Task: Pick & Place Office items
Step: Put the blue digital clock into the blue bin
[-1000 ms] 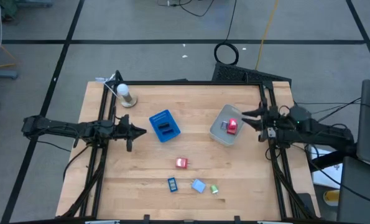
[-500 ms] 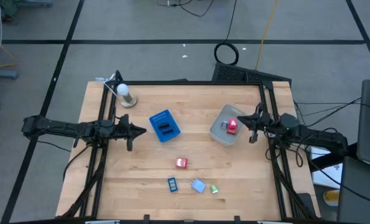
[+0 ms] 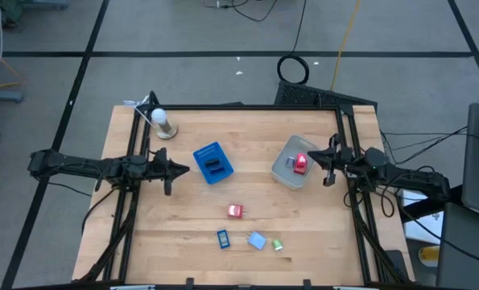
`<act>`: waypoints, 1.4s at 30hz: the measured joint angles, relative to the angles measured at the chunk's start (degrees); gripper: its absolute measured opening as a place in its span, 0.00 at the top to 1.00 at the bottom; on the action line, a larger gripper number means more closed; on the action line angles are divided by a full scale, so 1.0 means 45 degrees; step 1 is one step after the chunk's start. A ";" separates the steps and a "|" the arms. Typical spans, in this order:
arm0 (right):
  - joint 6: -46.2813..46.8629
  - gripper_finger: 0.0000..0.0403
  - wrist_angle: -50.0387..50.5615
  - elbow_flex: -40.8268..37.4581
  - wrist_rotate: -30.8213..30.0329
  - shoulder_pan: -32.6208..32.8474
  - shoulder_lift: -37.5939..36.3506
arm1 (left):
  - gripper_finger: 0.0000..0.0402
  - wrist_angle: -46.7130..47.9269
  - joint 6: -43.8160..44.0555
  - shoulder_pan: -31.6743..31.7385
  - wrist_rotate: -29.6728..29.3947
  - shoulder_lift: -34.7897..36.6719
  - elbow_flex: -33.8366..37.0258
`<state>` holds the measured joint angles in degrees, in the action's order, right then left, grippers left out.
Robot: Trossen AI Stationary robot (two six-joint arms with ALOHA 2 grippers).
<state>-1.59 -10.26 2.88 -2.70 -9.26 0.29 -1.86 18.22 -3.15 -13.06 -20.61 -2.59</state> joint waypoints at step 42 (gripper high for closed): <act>0.1217 0.99 0.0839 -0.0046 0.1331 -0.0005 0.0001 | 0.78 0.3392 0.3442 -0.5062 0.1210 -1.5125 -1.0639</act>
<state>3.88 -6.48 2.68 3.29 -9.28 0.30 13.40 33.71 -25.93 -7.61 -88.68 -50.47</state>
